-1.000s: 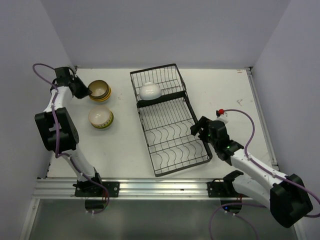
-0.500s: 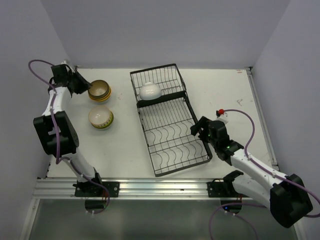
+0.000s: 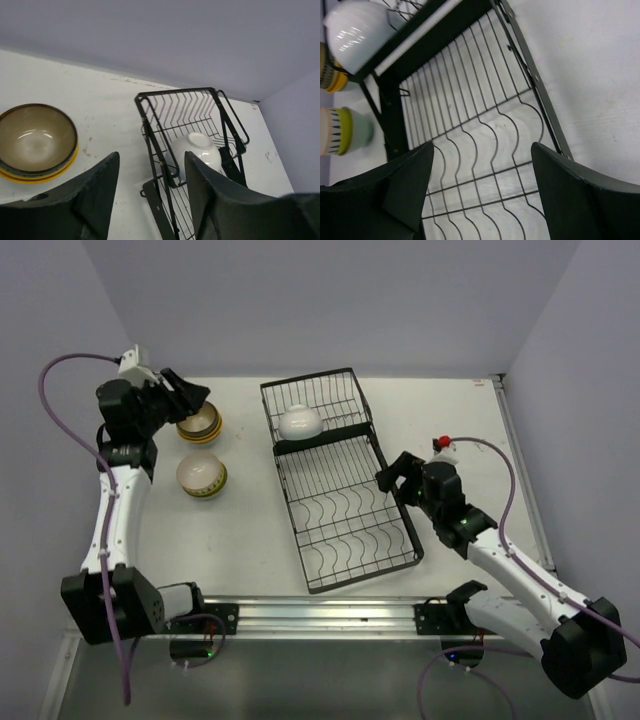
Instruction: Unload the bowls from the dish rack
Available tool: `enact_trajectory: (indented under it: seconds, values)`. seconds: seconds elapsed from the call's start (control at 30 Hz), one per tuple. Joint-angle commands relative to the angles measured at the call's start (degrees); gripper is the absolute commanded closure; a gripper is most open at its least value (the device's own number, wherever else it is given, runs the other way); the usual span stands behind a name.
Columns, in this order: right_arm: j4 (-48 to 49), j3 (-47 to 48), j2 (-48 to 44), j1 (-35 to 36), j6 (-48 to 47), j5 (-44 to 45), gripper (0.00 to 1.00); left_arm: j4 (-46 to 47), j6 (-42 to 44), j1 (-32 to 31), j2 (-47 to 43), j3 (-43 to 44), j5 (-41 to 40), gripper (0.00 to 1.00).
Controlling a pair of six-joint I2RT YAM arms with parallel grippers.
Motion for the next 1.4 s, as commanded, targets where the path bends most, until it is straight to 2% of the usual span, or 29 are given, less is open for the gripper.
enact_trajectory:
  seconds: [0.0, 0.03, 0.07, 0.13, 0.23, 0.37, 0.5, 0.67, 0.87, 1.37]
  values:
    - [1.15, 6.47, 0.51, 0.16, -2.63, -1.88, 0.18, 9.00, 3.55, -5.08, -10.07, -8.74, -1.38, 0.38]
    - [0.89, 8.55, 1.13, 0.07, -3.07, -2.32, 0.18, 10.77, 3.28, -5.70, -12.27, -11.20, -1.56, 0.34]
    - [0.97, 9.53, 1.74, 0.07, -3.07, -2.94, 0.18, 12.44, 3.19, -6.05, -14.56, -15.93, -1.73, 0.25]
    - [2.37, 11.56, 3.94, 0.07, -2.38, -5.22, 0.18, 15.26, 2.84, -7.37, -20.27, -19.39, -3.14, 0.17]
    - [6.92, 12.88, 7.53, 0.25, 0.86, -9.86, 0.19, 17.28, 3.36, -9.04, -26.17, -25.54, -6.47, 0.00]
    - [14.23, 14.11, 12.90, 0.77, 5.62, -14.89, 0.20, 17.72, 4.60, -11.59, -31.35, -30.11, -11.57, 0.00]
    - [17.58, 17.10, 18.18, 2.88, 8.26, -14.72, 0.23, 17.65, 6.70, -13.35, -34.70, -34.95, -15.26, 0.00]
    - [22.23, 21.05, 25.63, 5.78, 11.86, -13.05, 0.23, 11.23, 12.05, -16.50, -36.64, -32.68, -21.93, 0.00]
    - [26.72, 26.59, 34.34, 7.19, 15.91, -13.31, 0.23, 8.42, 11.81, -18.79, -37.69, -33.20, -30.38, 0.00]
    - [27.69, 36.44, 47.36, 8.25, 21.88, -14.98, 0.23, 8.41, 12.86, -22.49, -38.40, -33.90, -31.71, 0.00]
